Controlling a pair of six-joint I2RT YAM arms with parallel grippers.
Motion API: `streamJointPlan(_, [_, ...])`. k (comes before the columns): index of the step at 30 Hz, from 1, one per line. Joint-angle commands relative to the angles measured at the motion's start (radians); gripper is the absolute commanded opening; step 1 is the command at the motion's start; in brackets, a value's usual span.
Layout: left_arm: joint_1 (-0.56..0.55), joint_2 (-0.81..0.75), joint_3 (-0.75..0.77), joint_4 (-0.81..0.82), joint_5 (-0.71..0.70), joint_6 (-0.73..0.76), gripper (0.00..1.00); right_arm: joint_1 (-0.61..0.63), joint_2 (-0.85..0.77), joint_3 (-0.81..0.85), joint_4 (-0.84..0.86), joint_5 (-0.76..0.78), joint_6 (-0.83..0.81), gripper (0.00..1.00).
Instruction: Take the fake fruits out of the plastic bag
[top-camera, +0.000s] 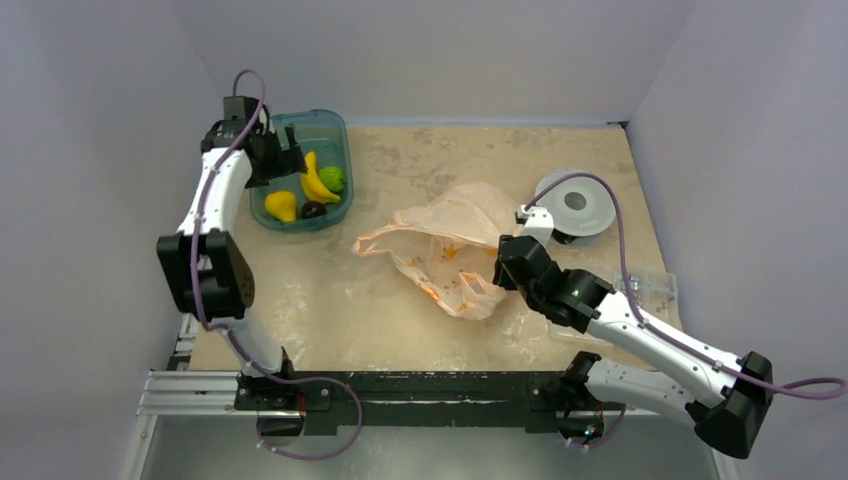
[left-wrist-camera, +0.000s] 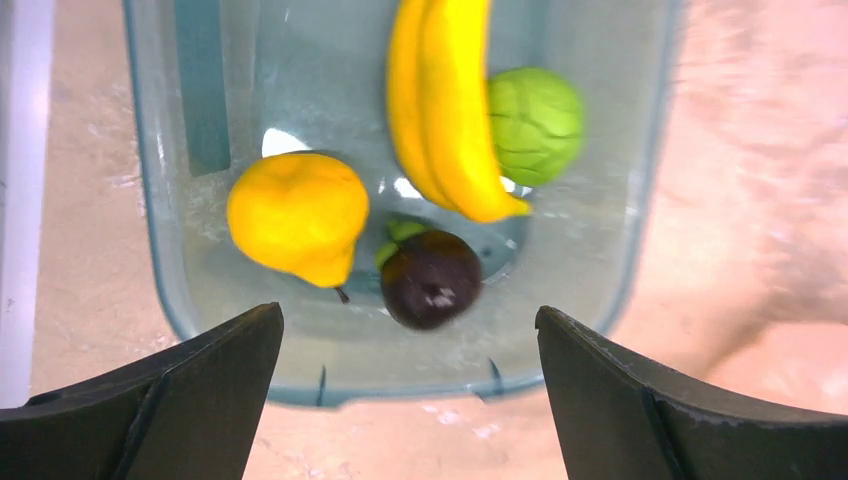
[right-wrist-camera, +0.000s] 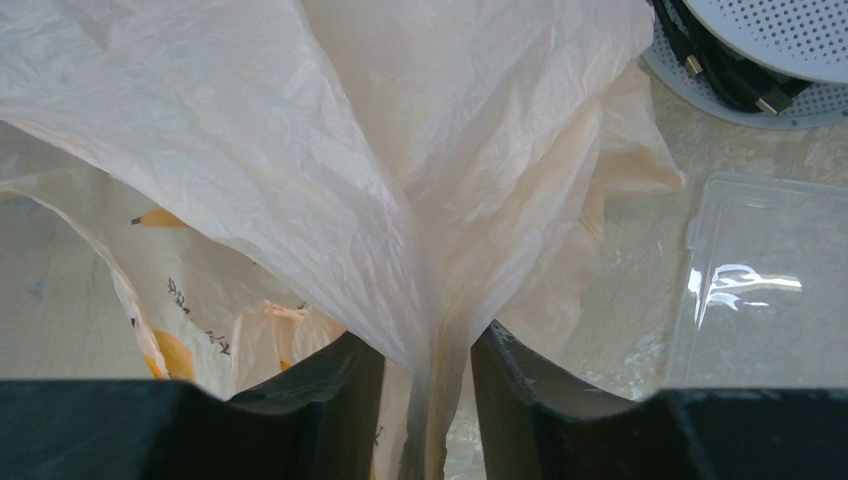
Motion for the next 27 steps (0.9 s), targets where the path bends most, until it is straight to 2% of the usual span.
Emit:
streamJointPlan(1, [-0.014, -0.307, -0.097, 0.094, 0.144, -0.024, 0.98, -0.003, -0.007, 0.091, -0.023, 0.002, -0.029, 0.43])
streamJointPlan(9, [-0.047, -0.697, -0.294, 0.112, 0.446, -0.066, 0.97, -0.003, -0.089, 0.217, -0.123, -0.056, -0.101, 0.82])
streamJointPlan(11, [-0.075, -0.780, -0.307, 0.106, 0.482, -0.075, 0.97, -0.004, -0.129, 0.260, -0.142, -0.073, -0.117, 0.89])
streamJointPlan(12, [-0.092, -0.827, -0.315, 0.112, 0.483, -0.080, 0.98, -0.003, -0.163, 0.278, -0.146, -0.072, -0.127, 0.97])
streamJointPlan(16, [-0.202, -1.013, -0.364, 0.198, 0.458, -0.074, 0.99, -0.003, -0.260, 0.354, -0.131, -0.048, -0.179, 0.99])
streamJointPlan(20, [-0.210, -1.207, -0.442, 0.297, 0.392, -0.112, 1.00, -0.003, -0.338, 0.413, -0.070, 0.036, -0.240, 0.99])
streamJointPlan(27, [-0.210, -1.359, -0.481, 0.290, 0.267, -0.112, 1.00, -0.003, -0.400, 0.456, 0.012, 0.157, -0.368, 0.99])
